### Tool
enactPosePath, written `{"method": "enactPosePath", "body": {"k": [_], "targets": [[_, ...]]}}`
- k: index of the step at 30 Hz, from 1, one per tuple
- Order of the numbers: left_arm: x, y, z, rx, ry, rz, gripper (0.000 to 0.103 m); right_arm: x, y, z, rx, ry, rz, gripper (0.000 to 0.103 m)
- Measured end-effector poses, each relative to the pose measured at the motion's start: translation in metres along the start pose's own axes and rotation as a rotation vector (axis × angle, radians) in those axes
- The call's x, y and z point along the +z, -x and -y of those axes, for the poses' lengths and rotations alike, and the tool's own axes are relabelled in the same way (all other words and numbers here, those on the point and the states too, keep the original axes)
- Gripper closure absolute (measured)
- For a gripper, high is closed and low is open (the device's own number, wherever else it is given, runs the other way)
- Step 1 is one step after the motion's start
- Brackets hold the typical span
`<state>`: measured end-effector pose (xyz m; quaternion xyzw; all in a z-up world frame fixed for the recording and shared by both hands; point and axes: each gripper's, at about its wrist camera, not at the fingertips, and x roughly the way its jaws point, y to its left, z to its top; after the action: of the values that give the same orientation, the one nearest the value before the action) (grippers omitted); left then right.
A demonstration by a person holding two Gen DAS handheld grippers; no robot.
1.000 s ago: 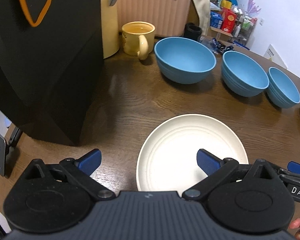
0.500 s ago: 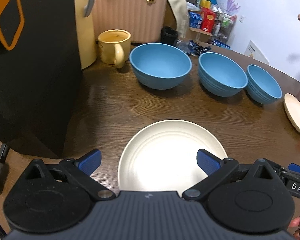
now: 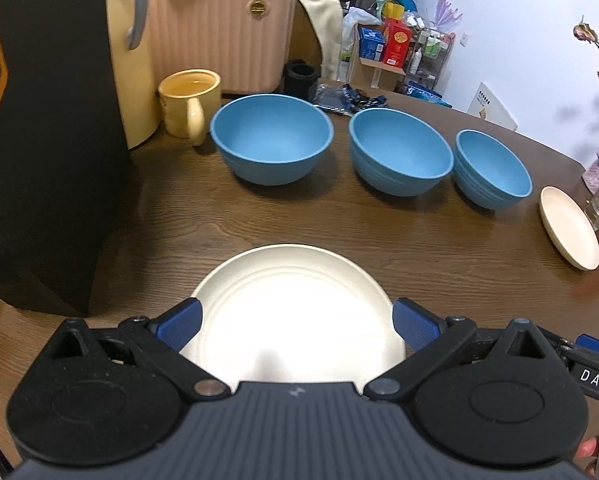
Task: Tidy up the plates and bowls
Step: 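Move both tools to the cream plate beside the glass of water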
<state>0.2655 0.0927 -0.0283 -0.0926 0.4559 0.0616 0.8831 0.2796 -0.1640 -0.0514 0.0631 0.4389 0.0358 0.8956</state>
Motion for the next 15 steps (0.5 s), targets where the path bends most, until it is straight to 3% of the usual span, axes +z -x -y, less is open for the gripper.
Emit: {"method": "enactPosePath", "body": {"k": [15], "targets": [[0.009,-0.002,0.08,-0.037,-0.049,0.003,0.0,0.022,0.0,0.076,-0.038,-0.048,-0.005,0.0]]}}
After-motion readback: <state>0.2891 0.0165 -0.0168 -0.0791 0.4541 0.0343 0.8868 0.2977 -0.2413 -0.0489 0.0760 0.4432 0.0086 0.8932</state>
